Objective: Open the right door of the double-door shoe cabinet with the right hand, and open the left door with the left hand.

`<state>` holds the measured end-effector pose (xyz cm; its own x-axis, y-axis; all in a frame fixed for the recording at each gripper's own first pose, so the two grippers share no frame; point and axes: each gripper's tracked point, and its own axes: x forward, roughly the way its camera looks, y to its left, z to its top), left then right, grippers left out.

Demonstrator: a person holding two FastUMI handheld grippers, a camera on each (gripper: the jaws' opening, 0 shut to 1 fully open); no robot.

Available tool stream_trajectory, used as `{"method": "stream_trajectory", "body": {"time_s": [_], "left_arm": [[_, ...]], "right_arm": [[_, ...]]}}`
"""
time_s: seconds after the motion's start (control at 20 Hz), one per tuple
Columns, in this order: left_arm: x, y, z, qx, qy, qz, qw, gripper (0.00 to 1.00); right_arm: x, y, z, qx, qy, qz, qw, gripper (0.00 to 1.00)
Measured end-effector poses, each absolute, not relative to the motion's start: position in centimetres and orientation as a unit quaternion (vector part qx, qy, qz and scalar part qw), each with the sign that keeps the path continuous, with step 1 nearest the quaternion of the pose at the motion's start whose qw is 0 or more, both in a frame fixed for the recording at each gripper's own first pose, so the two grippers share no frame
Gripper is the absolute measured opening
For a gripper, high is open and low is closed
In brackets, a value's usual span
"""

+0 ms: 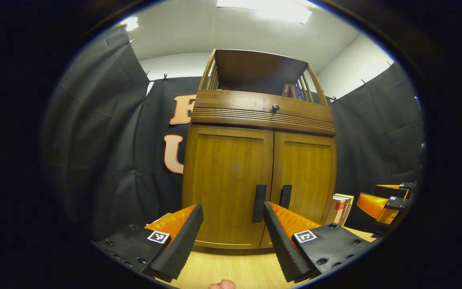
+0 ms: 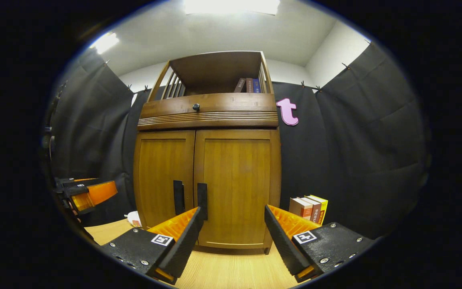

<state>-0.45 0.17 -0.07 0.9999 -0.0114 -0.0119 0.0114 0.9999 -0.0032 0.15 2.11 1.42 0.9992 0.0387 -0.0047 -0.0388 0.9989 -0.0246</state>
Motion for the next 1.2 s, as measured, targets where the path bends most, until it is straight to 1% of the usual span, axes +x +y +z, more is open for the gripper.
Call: {"method": "stream_trajectory", "body": {"time_s": [0.05, 0.1, 0.15, 0.2, 0.25, 0.3, 0.35, 0.4, 0.6, 0.65, 0.7, 0.75, 0.8, 0.85, 0.9, 1.05, 1.1, 1.2], "left_arm": [[-0.5, 0.2, 0.0, -0.005, 0.004, -0.005, 1.000, 0.98], [-0.7, 0.4, -0.2, -0.008, 0.006, -0.003, 1.000, 0.96], [-0.9, 0.6, -0.3, -0.013, 0.007, -0.003, 1.000, 0.96], [-1.1, 0.7, -0.3, -0.017, 0.008, -0.003, 1.000, 0.96], [-1.2, 1.0, -0.3, -0.018, 0.008, -0.001, 1.000, 0.96], [-1.3, 1.4, -0.3, -0.018, 0.008, 0.002, 1.000, 0.97], [-1.4, 1.7, -0.3, -0.017, 0.009, 0.005, 1.000, 0.96], [-1.5, 1.9, -0.4, -0.017, 0.011, 0.007, 1.000, 0.97], [-1.7, 2.5, -0.4, -0.012, 0.012, 0.008, 1.000, 0.97], [-1.8, 2.6, -0.4, -0.010, 0.013, 0.009, 1.000, 0.97], [-1.8, 2.6, -0.4, -0.009, 0.013, 0.010, 1.000, 0.97], [-1.9, 2.6, -0.4, -0.009, 0.012, 0.010, 1.000, 0.97], [-2.0, 2.6, -0.6, -0.009, 0.013, 0.011, 1.000, 0.97], [-2.0, 2.6, -0.6, -0.010, 0.014, 0.011, 1.000, 0.97], [-2.1, 2.4, -0.7, -0.012, 0.016, 0.009, 1.000, 0.96], [-2.2, 2.6, -0.9, -0.013, 0.018, 0.012, 1.000, 0.97], [-2.2, 2.6, -0.8, -0.012, 0.017, 0.014, 1.000, 0.96], [-2.3, 3.1, -0.7, -0.009, 0.014, 0.019, 1.000, 0.96]], "right_arm": [[0.6, 2.4, 1.5, -0.011, 0.006, 0.023, 1.000, 0.93], [0.9, 2.8, 1.7, -0.010, 0.005, 0.027, 1.000, 0.98], [1.3, 3.2, 2.2, -0.007, 0.001, 0.032, 0.999, 0.97], [2.0, 3.9, 2.5, -0.002, -0.003, 0.037, 0.999, 0.93], [2.6, 4.5, 2.8, 0.004, -0.006, 0.044, 0.999, 0.97], [3.4, 5.2, 3.1, 0.008, -0.010, 0.052, 0.999, 0.97], [4.3, 5.8, 3.2, 0.009, -0.012, 0.056, 0.998, 0.97], [5.3, 6.2, 3.2, 0.010, -0.013, 0.059, 0.998, 0.93], [9.6, 7.4, 2.7, 0.018, -0.002, 0.069, 0.997, 0.93], [10.6, 7.8, 2.7, 0.019, -0.003, 0.068, 0.997, 0.97], [11.8, 7.9, 2.5, 0.018, 0.000, 0.065, 0.998, 0.93], [12.7, 8.0, 2.2, 0.017, 0.002, 0.064, 0.998, 0.93], [13.8, 8.3, 2.1, 0.018, 0.003, 0.064, 0.998, 0.98], [14.9, 8.7, 1.8, 0.020, 0.002, 0.065, 0.998, 0.97], [16.0, 9.1, 1.3, 0.023, 0.002, 0.066, 0.998, 0.93], [19.1, 10.2, -1.1, 0.017, 0.028, 0.070, 0.997, 0.93], [19.7, 10.4, -1.9, 0.013, 0.035, 0.071, 0.997, 0.93], [20.3, 10.6, -3.1, 0.004, 0.041, 0.065, 0.997, 0.94]]}}
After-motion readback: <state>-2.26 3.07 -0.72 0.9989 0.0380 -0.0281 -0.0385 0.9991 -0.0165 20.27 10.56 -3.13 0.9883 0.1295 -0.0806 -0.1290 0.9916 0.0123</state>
